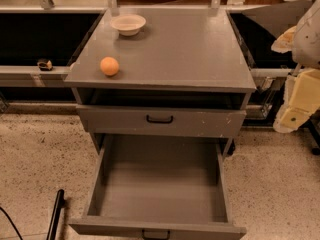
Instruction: Place orange into middle drawer
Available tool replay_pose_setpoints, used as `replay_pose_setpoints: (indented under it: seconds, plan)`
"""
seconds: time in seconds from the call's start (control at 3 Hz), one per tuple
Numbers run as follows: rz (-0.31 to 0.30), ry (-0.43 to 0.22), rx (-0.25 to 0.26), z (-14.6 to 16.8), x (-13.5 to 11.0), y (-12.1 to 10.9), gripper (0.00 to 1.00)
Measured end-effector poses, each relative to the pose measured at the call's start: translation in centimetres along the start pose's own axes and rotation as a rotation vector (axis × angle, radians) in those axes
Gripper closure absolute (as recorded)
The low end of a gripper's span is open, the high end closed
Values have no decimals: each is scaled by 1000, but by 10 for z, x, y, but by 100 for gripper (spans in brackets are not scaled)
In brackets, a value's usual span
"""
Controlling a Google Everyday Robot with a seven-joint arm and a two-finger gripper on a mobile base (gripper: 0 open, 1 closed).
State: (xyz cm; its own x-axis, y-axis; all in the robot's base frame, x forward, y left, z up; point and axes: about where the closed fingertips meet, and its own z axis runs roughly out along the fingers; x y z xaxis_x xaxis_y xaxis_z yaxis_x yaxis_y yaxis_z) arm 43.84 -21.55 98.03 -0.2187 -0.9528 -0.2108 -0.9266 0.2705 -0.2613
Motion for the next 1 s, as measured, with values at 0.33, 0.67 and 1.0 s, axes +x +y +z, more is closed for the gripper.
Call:
replay_pose_setpoints:
  seconds: [0.33,0.67,1.0]
  plan:
    - [0,0,0,0,0,0,0]
    - [-70,-47,-23,9,-34,-21,0]
    - [-228,-219,-40,34,-129,-60,0]
